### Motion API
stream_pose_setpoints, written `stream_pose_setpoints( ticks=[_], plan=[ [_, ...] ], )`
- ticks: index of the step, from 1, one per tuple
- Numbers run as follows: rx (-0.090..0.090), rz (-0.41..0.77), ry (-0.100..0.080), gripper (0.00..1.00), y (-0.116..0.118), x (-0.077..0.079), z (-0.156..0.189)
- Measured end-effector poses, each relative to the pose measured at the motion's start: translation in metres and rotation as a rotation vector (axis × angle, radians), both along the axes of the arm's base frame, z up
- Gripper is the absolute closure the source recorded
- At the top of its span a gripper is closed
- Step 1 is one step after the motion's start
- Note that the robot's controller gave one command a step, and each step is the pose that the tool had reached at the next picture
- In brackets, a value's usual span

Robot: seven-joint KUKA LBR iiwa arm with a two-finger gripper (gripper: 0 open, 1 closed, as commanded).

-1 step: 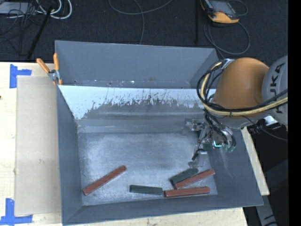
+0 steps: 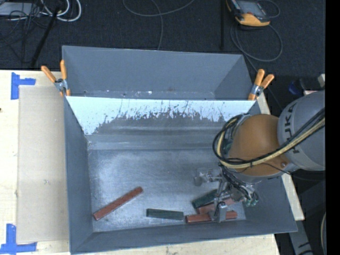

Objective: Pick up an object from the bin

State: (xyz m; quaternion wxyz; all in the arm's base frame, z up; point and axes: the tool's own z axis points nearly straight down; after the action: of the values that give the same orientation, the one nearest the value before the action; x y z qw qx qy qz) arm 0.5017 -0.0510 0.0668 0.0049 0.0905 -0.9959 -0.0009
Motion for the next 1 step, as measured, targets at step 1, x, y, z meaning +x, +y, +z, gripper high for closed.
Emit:
stream_pose_setpoints(
  ticks=[1],
  plan=[
    [-0.001, 0.003, -0.011, 1.00, 0.0001, 0.0041, 0.0056]
  ],
)
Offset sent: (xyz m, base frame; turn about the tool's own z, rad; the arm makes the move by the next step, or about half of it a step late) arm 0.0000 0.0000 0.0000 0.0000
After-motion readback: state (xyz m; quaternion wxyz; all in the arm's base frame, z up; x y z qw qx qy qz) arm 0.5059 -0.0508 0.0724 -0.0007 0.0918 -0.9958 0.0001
